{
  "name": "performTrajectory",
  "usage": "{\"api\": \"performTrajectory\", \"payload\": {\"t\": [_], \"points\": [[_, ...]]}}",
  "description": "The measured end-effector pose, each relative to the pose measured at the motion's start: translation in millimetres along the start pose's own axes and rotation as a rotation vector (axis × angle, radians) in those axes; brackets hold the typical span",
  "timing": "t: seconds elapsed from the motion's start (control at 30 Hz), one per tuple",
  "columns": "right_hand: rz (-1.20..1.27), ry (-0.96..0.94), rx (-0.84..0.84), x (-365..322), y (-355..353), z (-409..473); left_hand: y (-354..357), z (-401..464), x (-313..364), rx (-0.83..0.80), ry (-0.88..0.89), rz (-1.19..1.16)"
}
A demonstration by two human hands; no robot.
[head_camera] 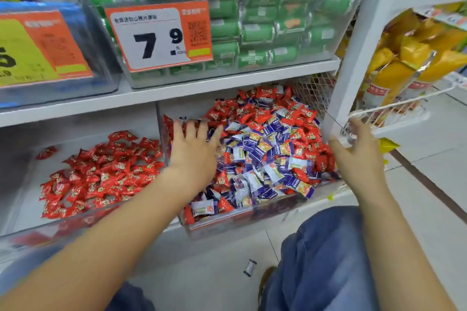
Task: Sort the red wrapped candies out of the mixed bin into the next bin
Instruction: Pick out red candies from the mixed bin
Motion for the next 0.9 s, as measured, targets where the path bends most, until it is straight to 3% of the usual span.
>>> {"api": "performTrajectory", "payload": {"t": [0.07,0.13,0.23,0.33,0.53,0.73,0.9], "points": [[0.014,0.079,-0.115,11,3,0,-11,8,-7,-0.05,-0.062,0.026],[-0.005,0.092,-0.156,16,3,-1,-26,12,3,0.001,-0.027,-0.04],[0.012,0.084,-0.131,22,2,1,-50,14,60,0.117,0.276,-0.337],[0.008,0.085,-0.136,22,2,1,-60,17,127,0.045,0.543,-0.461],[-0.013,0.083,-0.16,25,3,1,-46,39,171,0.117,0.715,-0.142],[-0.066,0.069,-0.154,25,2,-2,-53,52,152,0.139,0.584,0.038],[-0.081,0.065,-0.166,30,1,-4,-42,46,87,0.25,0.395,-0.1]]}}
Point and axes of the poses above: each hand's wrist, its own z-axis towards the middle knuckle, its own y-axis out of the palm, x = y × z, the point moved 4 cm from there along z, towards the middle knuckle, and after that the axes turned 7 degrees about -z, right-handed, at the moved point
